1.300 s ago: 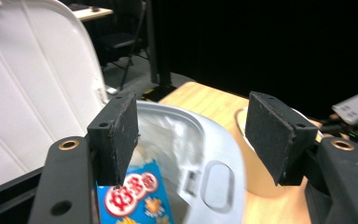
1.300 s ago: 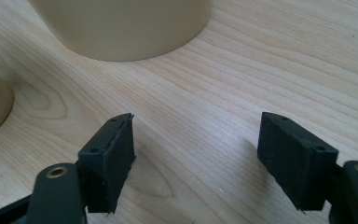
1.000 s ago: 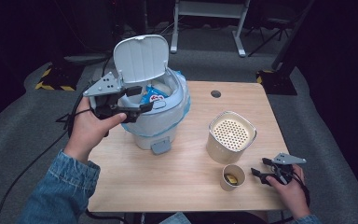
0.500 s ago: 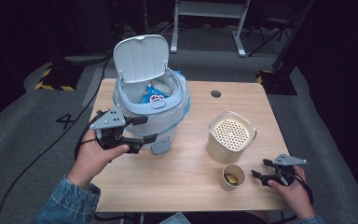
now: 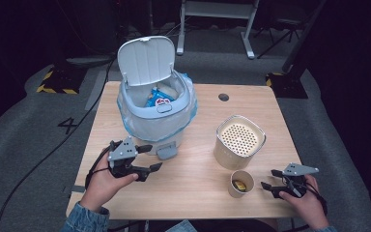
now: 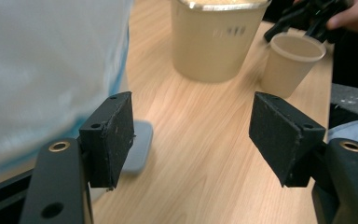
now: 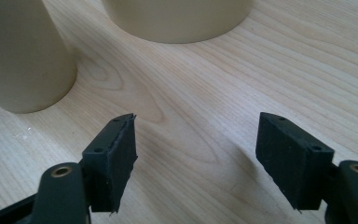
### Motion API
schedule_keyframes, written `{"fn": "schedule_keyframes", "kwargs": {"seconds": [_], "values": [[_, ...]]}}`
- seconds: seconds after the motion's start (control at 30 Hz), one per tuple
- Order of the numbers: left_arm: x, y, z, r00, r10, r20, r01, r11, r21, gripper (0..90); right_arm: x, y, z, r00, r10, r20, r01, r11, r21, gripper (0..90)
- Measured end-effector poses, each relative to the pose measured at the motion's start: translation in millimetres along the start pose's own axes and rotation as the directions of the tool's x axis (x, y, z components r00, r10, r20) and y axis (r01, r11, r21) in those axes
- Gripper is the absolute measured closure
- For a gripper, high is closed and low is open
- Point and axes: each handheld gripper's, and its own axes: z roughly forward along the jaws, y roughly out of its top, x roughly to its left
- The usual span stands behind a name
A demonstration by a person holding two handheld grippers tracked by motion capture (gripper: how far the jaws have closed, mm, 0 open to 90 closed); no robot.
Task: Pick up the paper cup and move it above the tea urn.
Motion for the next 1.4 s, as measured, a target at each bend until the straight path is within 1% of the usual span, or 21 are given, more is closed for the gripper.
{"fn": "schedule_keyframes", "kwargs": {"seconds": [0.1, 0.13, 0.17, 0.2, 0.23, 0.3, 0.47, 0.53, 0.63, 0.67, 0.73, 0.83, 0.93, 0.97, 1.0, 1.1, 1.17, 1.2, 1.23, 1.3, 1.4], "values": [[1.9, -16.3, 6.4, 0.9989, -0.047, -0.009, 0.047, 0.9987, -0.018, 31.7, 1.1, -0.8, 0.8, 1.0, -0.004, -0.006, 0.004, 1.0, 0.002, 29.8], [2.8, -20.8, 9.4, 0.9983, -0.057, -0.005, 0.057, 0.9984, -0.001, 31.7, 1.4, -0.9, 1.1, 0.9999, -0.008, -0.008, 0.008, 1.0, 0.003, 29.8], [3.2, -24.4, 11.6, 0.9987, -0.051, -0.007, 0.051, 0.9984, 0.026, 31.5, 1.8, -0.8, 1.1, 0.9999, -0.011, -0.008, 0.011, 1.0, 0.002, 29.8], [3.8, -27.7, 12.8, 0.9989, -0.043, -0.019, 0.044, 0.9982, 0.041, 31.5, 2.2, -0.7, 1.1, 0.9999, -0.013, -0.008, 0.013, 1.0, 0.0, 29.9], [4.9, -31.3, 14.0, 0.9981, -0.052, -0.032, 0.054, 0.9976, 0.043, 31.6, 2.6, -0.6, 1.0, 0.9998, -0.015, -0.011, 0.015, 1.0, 0.0, 29.8], [6.9, -38.5, 16.4, 0.9963, -0.075, -0.042, 0.077, 0.9958, 0.049, 31.4, 3.8, -0.3, 1.4, 0.9997, -0.022, -0.013, 0.022, 1.0, -0.003, 29.9], [10.9, -55.9, 23.8, 0.9913, -0.12, -0.056, 0.123, 0.9899, 0.07, 31.1, 6.7, -1.0, 2.8, 0.9989, -0.039, -0.028, 0.039, 0.999, -0.001, 30.0], [12.8, -62.9, 27.9, 0.9891, -0.131, -0.067, 0.137, 0.9872, 0.083, 31.1, 9.1, -1.3, 2.7, 0.9978, -0.052, -0.041, 0.052, 0.999, -0.002, 30.2], [16.0, -71.6, 32.2, 0.9875, -0.129, -0.089, 0.14, 0.9831, 0.119, 30.8, 14.7, -0.9, 2.4, 0.9955, -0.076, -0.056, 0.076, 0.997, -0.008, 30.2], [16.1, -74.4, 33.8, 0.9851, -0.143, -0.095, 0.154, 0.9802, 0.124, 30.7, 16.7, -0.3, 2.0, 0.9943, -0.084, -0.065, 0.084, 0.996, -0.012, 29.9], [17.2, -78.7, 35.7, 0.9846, -0.137, -0.109, 0.153, 0.9765, 0.152, 30.3, 20.0, 1.0, 1.3, 0.9926, -0.096, -0.075, 0.094, 0.995, -0.027, 28.9], [18.4, -84.1, 38.8, 0.9822, -0.143, -0.122, 0.164, 0.9702, 0.179, 30.3, 24.2, 2.5, 0.8, 0.9906, -0.097, -0.097, 0.093, 0.995, -0.042, 27.5], [20.8, -87.7, 41.3, 0.9823, -0.123, -0.141, 0.152, 0.9658, 0.21, 29.1, 28.0, 3.2, 1.3, 0.9865, -0.11, -0.121, 0.105, 0.993, -0.047, 25.4], [21.3, -88.8, 41.8, 0.9809, -0.12, -0.153, 0.152, 0.9631, 0.222, 28.5, 28.9, 3.6, 1.4, 0.9855, -0.109, -0.13, 0.102, 0.993, -0.054, 24.7], [21.9, -89.3, 42.0, 0.9787, -0.119, -0.167, 0.158, 0.9564, 0.246, 28.1, 29.6, 4.2, 1.0, 0.9844, -0.108, -0.139, 0.1, 0.993, -0.062, 24.1], [22.7, -89.5, 42.0, 0.9774, -0.121, -0.173, 0.162, 0.955, 0.248, 26.9, 32.2, 6.9, -0.4, 0.9816, -0.098, -0.164, 0.084, 0.992, -0.09, 21.9], [23.2, -89.6, 42.0, 0.9773, -0.107, -0.183, 0.152, 0.9549, 0.255, 26.7, 34.2, 8.6, -1.0, 0.9793, -0.098, -0.177, 0.08, 0.991, -0.108, 21.1], [23.1, -89.5, 42.5, 0.9775, -0.088, -0.192, 0.137, 0.9551, 0.263, 26.7, 35.2, 9.4, -0.8, 0.9784, -0.102, -0.18, 0.082, 0.99, -0.116, 20.2], [23.1, -89.4, 42.9, 0.9776, -0.084, -0.193, 0.134, 0.9549, 0.265, 26.3, 36.5, 10.3, -0.5, 0.9775, -0.106, -0.183, 0.085, 0.989, -0.121, 19.0], [23.8, -89.4, 42.9, 0.9781, -0.085, -0.19, 0.134, 0.9553, 0.264, 26.0, 39.3, 11.9, -0.1, 0.9743, -0.115, -0.194, 0.091, 0.987, -0.129, 18.2], [24.4, -89.3, 43.1, 0.9787, -0.084, -0.187, 0.133, 0.9551, 0.265, 25.5, 44.8, 14.6, -0.2, 0.9666, -0.137, -0.217, 0.107, 0.984, -0.145, 17.5]]}}
